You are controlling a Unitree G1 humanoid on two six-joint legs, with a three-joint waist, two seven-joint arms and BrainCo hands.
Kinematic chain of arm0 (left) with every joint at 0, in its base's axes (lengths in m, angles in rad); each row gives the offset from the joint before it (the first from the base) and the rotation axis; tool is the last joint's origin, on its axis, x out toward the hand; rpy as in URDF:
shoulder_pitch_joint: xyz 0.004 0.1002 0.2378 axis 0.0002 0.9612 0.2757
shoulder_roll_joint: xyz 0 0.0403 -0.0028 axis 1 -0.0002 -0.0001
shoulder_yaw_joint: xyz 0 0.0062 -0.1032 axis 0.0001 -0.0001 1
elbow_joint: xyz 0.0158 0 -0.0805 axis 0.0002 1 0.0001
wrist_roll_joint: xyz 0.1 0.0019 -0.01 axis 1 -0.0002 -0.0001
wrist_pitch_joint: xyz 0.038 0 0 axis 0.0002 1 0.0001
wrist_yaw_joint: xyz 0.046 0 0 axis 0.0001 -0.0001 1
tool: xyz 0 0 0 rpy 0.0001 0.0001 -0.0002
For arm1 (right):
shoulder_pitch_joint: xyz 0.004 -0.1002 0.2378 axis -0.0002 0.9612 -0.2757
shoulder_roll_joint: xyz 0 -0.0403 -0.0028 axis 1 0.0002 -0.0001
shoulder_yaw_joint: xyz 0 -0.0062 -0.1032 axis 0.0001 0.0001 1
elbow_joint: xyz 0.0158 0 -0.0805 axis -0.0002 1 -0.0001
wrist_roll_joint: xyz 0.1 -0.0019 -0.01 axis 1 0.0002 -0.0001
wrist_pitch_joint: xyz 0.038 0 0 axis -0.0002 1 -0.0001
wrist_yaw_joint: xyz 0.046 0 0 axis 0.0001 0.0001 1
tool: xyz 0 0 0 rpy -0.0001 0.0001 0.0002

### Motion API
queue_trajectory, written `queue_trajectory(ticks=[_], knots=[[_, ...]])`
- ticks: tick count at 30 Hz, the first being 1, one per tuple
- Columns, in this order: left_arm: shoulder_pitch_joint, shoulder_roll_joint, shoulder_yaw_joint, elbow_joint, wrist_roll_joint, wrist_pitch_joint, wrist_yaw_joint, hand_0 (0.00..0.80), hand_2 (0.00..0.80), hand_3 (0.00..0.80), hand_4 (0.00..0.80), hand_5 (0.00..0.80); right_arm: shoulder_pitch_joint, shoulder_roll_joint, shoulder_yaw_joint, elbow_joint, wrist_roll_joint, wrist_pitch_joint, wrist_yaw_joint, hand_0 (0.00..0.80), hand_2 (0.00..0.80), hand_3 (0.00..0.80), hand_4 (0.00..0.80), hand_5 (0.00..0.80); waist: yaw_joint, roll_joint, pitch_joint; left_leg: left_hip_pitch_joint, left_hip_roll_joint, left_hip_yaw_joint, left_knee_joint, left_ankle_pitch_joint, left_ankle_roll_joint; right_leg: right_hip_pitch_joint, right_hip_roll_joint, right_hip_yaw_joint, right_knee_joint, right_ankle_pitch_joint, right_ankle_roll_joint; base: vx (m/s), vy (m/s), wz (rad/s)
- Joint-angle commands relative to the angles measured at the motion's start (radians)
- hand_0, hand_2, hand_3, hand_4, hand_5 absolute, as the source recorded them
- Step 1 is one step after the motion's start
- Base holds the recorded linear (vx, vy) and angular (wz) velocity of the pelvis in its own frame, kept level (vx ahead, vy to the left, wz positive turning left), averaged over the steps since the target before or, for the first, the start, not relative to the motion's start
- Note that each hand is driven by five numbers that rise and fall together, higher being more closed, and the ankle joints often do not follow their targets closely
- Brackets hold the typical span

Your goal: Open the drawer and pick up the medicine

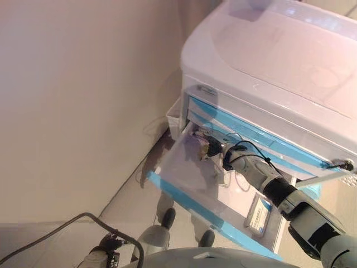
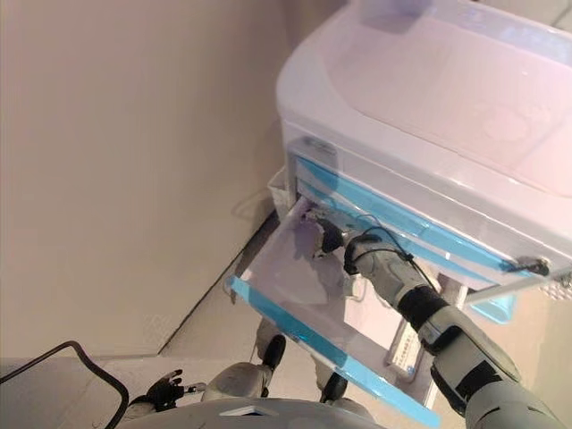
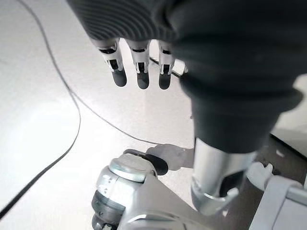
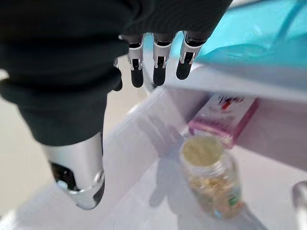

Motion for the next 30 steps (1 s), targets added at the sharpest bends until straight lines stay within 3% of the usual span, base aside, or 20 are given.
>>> queue_trajectory(ticks=[1, 15, 22, 30], knots=[[0.01, 0.013, -0.023, 0.039, 0.016, -0.034, -0.01, 0.0, 0.0, 0.0, 0.0, 0.0, -0.058, 0.042, 0.029, 0.036, -0.037, 0.041, -0.066, 0.0, 0.0, 0.0, 0.0, 0.0, 0.034, 0.0, -0.044, -0.012, -0.008, 0.02, 0.002, -0.036, 0.008, -0.042, -0.051, -0.004, 0.128, -0.016, 0.042, 0.028, 0.014, 0.19], [-0.022, 0.022, -0.094, 0.025, 0.008, -0.08, -0.001, 0.0, 0.0, 0.0, 0.0, 0.0, -0.089, 0.137, 0.028, 0.384, -0.155, 0.201, -0.224, 0.0, 0.0, 0.0, 0.0, 0.0, 0.077, 0.012, -0.023, -0.026, -0.016, -0.015, 0.005, -0.024, 0.015, -0.038, -0.061, -0.027, 0.145, -0.019, 0.046, 0.01, 0.012, 0.09], [-0.025, 0.022, -0.108, 0.031, 0.006, -0.092, -0.009, 0.0, 0.0, 0.0, 0.0, 0.0, -0.067, 0.157, 0.005, 0.477, -0.11, 0.236, -0.296, 0.0, 0.0, 0.0, 0.0, 0.0, 0.08, 0.028, -0.017, -0.031, -0.022, -0.019, 0.007, -0.024, 0.019, -0.044, -0.071, -0.027, 0.148, -0.015, 0.048, 0.015, 0.013, 0.06], [-0.024, 0.012, -0.124, 0.025, 0.003, -0.119, -0.017, 0.0, 0.0, 0.0, 0.0, 0.0, -0.065, 0.16, -0.051, 0.519, -0.035, 0.222, -0.403, 0.0, 0.0, 0.0, 0.0, 0.0, 0.08, 0.062, 0.0, -0.042, -0.035, -0.03, 0.007, -0.019, 0.023, -0.055, -0.085, -0.03, 0.149, -0.004, 0.05, -0.001, 0.004, 0.01]])
